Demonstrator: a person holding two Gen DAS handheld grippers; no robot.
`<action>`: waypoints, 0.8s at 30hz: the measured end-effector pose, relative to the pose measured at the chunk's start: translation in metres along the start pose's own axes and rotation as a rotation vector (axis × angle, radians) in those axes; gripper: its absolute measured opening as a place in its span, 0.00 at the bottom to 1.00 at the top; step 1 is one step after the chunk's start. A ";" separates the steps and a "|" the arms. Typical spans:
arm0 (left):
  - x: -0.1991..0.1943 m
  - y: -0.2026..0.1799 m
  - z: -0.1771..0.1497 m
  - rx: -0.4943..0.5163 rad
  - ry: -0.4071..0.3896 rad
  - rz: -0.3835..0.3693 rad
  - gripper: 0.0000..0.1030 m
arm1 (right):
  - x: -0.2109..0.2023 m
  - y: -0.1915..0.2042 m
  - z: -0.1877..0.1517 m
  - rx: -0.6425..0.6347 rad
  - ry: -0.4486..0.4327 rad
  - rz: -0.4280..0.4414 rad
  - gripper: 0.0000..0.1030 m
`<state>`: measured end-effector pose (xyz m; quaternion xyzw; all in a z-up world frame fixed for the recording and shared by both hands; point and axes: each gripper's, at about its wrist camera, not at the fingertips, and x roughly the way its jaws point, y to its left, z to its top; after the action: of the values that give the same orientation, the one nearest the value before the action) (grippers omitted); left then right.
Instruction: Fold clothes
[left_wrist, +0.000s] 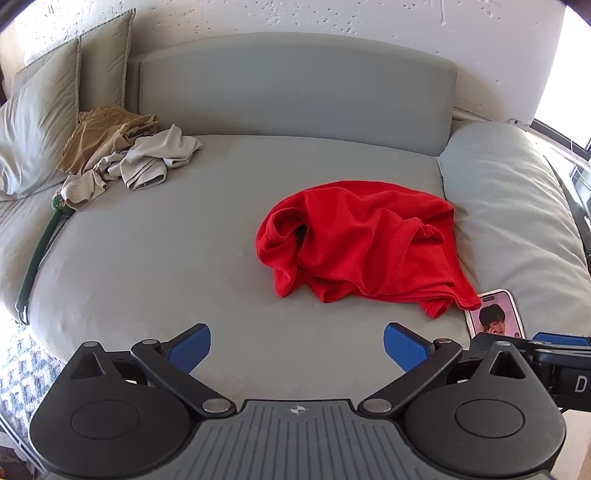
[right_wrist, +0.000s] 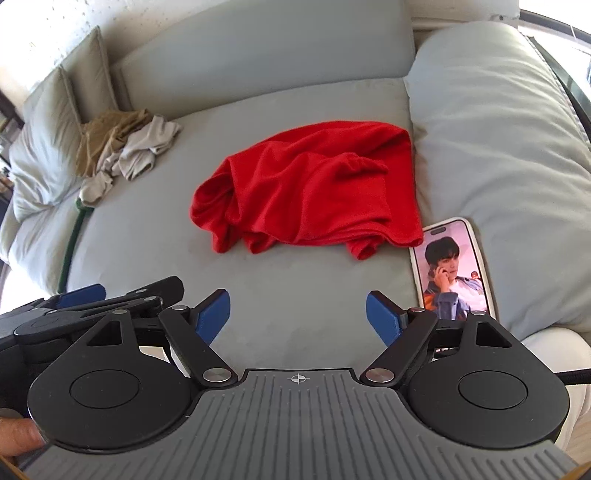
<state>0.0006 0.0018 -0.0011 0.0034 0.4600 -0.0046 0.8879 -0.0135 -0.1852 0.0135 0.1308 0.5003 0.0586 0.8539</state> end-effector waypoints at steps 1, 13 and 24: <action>0.001 0.001 0.000 -0.001 0.002 -0.002 0.99 | 0.000 0.000 0.000 0.001 0.004 0.003 0.80; -0.002 -0.004 -0.002 0.017 -0.002 0.012 0.99 | -0.002 0.007 -0.002 -0.031 0.006 -0.043 0.81; -0.001 -0.006 0.001 0.016 0.003 0.016 0.99 | -0.001 0.006 -0.001 -0.037 0.001 -0.045 0.81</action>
<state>0.0005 -0.0047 0.0004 0.0141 0.4612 -0.0013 0.8872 -0.0151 -0.1795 0.0157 0.1036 0.5022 0.0484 0.8571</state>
